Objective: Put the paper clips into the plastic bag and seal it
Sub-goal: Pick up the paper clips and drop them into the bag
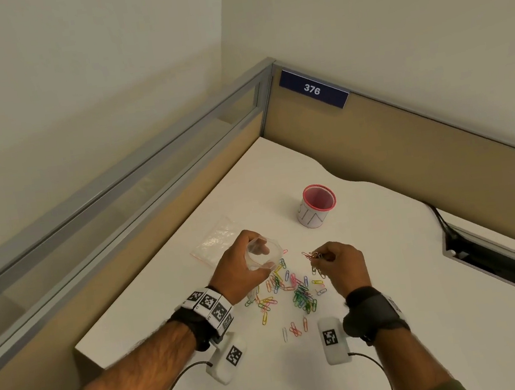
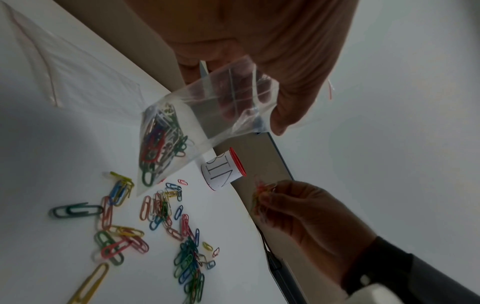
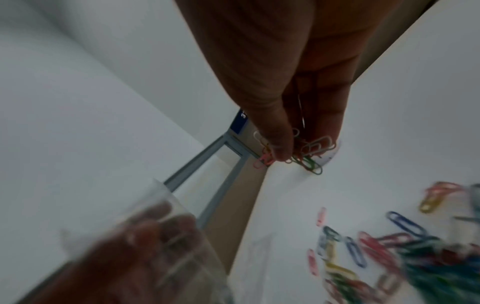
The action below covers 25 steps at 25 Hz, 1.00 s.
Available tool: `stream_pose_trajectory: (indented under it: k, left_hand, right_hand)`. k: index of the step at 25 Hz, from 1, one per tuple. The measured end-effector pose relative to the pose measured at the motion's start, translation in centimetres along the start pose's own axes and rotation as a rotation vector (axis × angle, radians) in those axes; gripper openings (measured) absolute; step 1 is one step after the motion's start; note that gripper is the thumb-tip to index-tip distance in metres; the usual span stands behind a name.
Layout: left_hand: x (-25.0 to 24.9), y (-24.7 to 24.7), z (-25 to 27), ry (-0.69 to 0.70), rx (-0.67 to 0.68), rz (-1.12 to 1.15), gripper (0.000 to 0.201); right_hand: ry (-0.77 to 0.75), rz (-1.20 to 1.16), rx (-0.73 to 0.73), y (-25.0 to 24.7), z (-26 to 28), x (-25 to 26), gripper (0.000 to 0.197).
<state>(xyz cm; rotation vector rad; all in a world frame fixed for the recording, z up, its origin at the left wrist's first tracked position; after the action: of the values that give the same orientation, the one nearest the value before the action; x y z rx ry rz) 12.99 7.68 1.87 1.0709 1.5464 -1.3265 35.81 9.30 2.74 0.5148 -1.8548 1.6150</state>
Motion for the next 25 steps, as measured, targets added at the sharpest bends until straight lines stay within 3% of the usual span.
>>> stream_pose_trajectory:
  k: [6,11,16,20,23,25]
  left_hand:
    - [-1.1,1.5,-0.5,0.014,0.037,-0.012,0.045]
    - [-2.1,2.2,-0.4,0.035,0.048,0.006,0.041]
    - [-2.6,1.9,-0.6,0.024,0.035,0.052,0.041]
    - [-2.1,1.8,-0.9,0.021,0.032,0.041,0.041]
    - [-1.6,1.2,-1.0,0.014,0.014,0.048,0.042]
    - [-1.1,0.4,-1.0,0.008,0.003,0.056,0.044]
  right_hand:
    - [-0.189,-0.244,-0.035,-4.3,0.9,8.5,0.009]
    - [-0.234,-0.331,-0.035,-3.4,1.6,11.5,0.009]
    - [-0.199,-0.316,0.027,-1.7,2.7,11.0,0.007]
    - [-0.206,-0.323,-0.105,-3.7,2.4,10.4,0.012]
    - [-0.127,-0.231,-0.154,-4.0,0.6,6.6,0.012]
    - [-0.025,-0.024,-0.102,-2.2,-0.4,1.5,0.015]
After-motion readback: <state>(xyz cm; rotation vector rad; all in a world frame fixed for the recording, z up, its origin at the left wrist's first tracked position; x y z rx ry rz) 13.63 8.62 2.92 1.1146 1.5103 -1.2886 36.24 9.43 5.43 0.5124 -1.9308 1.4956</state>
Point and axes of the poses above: each hand's wrist, its own z-axis away from the middle knuckle, its own y-axis out of the palm, x = y × z, the point moved 7 cm from there along -z, towards the middle knuckle, and after that the axes turned 11 degrees about -x, right-handed, at the moved point
